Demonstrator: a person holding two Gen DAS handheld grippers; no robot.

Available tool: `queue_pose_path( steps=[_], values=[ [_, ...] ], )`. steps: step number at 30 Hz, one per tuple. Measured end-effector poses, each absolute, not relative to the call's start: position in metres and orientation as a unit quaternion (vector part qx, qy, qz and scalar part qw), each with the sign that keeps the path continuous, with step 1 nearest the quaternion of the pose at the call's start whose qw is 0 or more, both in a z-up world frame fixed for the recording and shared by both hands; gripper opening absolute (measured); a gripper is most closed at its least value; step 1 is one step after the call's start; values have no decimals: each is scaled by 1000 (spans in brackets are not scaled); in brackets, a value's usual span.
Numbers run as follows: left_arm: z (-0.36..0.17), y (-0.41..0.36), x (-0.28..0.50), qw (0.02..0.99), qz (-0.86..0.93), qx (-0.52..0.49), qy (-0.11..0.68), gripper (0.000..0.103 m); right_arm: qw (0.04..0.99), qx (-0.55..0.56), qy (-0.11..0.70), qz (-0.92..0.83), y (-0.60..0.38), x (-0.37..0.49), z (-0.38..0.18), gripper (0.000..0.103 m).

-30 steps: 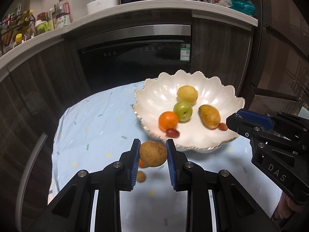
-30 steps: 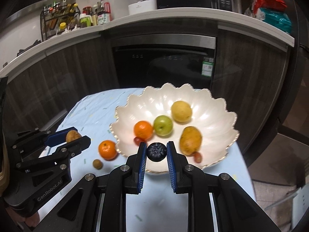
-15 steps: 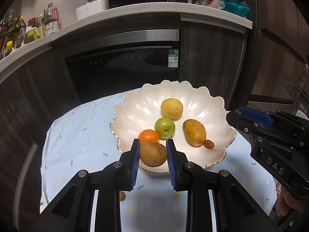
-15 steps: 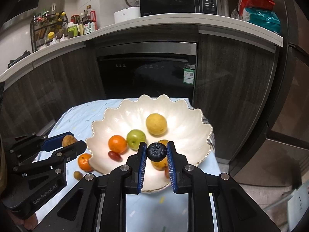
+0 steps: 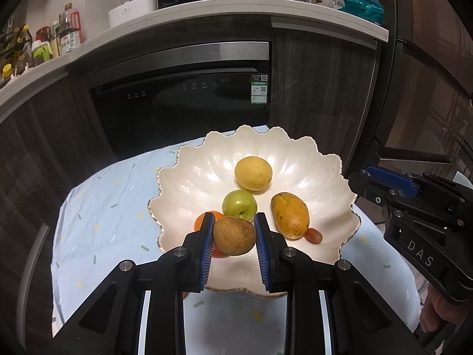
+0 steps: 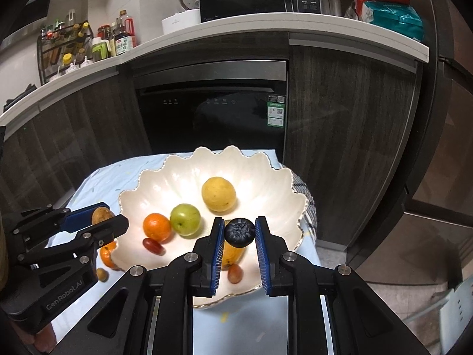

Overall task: Organize fruits
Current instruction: 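Carry brown fruit and blueberry into the white bowl and open both grippers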

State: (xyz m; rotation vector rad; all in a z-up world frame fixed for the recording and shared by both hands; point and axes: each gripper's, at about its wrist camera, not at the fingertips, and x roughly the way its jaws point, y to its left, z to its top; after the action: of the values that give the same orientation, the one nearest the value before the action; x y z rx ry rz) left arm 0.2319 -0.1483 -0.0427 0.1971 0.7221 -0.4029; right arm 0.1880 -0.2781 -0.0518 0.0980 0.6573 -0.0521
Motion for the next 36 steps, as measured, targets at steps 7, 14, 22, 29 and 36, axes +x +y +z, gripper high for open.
queue_pose_path(
  steps=[7,14,22,29,36],
  values=[
    [-50,-157,243,908,-198,92,358,27,943,49,328,-30,-291,201,-59,22],
    [-59,-166,256,903,-200,90,368,27,938,51,341,-30,-298,215,-69,22],
    [-71,-172,265,897,-206,89,382,28,932,54,357,-24,-304,229,-82,22],
    [-73,-172,266,898,-199,92,380,48,931,52,362,-21,-304,235,-86,36],
    [-69,-166,265,904,-182,98,373,64,935,50,348,-32,-303,231,-79,60]
  ],
)
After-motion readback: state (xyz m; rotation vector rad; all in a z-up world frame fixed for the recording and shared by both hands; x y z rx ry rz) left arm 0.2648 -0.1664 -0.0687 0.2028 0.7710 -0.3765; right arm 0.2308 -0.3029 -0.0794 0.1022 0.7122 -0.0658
